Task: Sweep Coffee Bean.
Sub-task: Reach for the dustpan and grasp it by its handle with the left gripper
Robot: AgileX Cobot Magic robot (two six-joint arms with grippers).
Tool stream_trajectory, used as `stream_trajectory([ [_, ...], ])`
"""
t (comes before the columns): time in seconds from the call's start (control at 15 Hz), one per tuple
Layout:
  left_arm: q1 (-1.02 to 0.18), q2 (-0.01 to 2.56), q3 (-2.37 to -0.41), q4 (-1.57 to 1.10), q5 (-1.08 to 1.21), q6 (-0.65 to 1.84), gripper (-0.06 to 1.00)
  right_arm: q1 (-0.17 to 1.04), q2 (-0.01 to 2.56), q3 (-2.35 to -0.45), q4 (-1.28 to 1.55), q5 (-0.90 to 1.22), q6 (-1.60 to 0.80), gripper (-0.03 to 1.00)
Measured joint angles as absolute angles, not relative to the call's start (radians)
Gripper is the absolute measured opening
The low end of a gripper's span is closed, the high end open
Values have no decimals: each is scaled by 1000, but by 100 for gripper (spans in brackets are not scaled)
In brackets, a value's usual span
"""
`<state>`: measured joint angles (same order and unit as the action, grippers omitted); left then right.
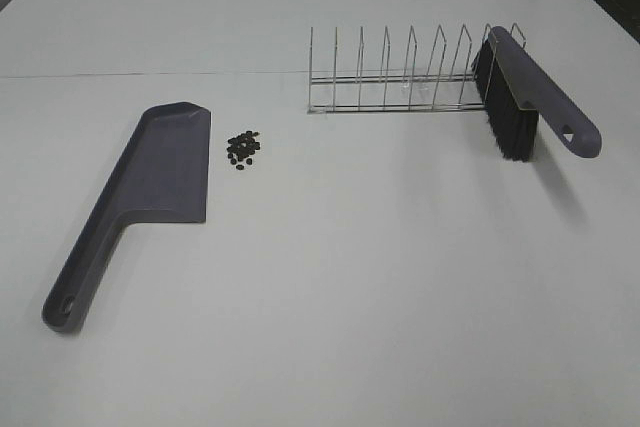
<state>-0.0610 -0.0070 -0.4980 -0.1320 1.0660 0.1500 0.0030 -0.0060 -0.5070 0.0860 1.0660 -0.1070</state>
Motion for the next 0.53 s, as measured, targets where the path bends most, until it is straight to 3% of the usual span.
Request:
stream_trajectory([
  [0.53,-61,-7,-498,-132,1066,150,65,3,-6,-507,86,1066,-107,76],
])
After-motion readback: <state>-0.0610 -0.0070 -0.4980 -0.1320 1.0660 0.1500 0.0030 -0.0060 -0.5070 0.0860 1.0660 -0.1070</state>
